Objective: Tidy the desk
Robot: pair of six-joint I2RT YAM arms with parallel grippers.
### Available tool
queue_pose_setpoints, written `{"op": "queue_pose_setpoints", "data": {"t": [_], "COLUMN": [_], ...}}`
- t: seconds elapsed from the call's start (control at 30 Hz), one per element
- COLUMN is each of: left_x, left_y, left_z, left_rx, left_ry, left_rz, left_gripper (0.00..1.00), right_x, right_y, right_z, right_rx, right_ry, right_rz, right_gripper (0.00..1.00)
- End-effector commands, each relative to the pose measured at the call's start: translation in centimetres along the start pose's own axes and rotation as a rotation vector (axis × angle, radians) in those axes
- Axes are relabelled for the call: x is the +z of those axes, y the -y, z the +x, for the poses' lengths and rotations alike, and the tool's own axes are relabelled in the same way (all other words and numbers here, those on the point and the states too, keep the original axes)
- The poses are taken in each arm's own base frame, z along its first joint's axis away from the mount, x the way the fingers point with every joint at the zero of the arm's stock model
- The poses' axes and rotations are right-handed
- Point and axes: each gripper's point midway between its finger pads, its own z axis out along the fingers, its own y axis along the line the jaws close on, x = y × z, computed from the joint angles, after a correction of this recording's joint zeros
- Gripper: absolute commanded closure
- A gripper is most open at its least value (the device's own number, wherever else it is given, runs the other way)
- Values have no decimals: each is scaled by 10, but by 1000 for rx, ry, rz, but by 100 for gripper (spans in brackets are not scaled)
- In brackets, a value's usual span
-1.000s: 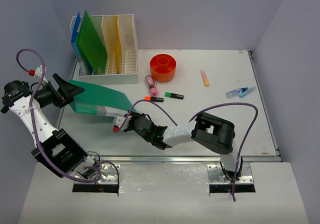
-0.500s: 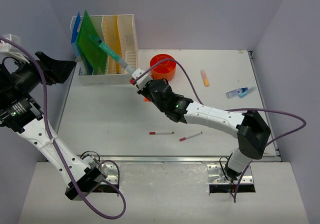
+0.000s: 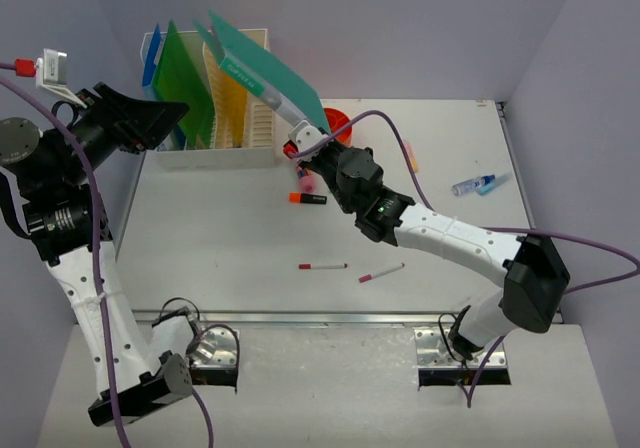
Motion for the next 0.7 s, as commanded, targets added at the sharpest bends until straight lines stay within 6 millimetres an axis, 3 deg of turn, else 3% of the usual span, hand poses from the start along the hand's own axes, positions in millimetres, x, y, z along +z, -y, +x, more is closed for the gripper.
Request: {"op": "queue_pose_setpoints", "data": {"t": [0.0, 0.17, 0.3, 0.4, 0.57, 0.67], "left_x": [20, 62, 87, 114, 153, 175], "left_y": [12, 22, 12, 22, 21, 40], "left_z": [-3, 19, 27, 42, 55, 67], "left_rx": [-83, -90, -123, -84, -72, -38], "left_ry": [15, -49, -65, -89, -122, -146], "left_rz": [-9, -49, -59, -45, -60, -18], "left_gripper": [20, 20, 20, 22, 27, 27], "right_x": [3, 7, 12, 14, 10, 11], "right_y": [54, 72, 90, 103, 102, 98], "right_z": [-68, -81, -69, -53, -37, -31], "right_rx": [-6, -25, -26, -21, -30, -42], "right_ry": [217, 245, 209, 168, 140, 125], "right_rz": [205, 268, 309, 343, 342, 337], "right_gripper": [100, 100, 100, 100, 100, 100]}}
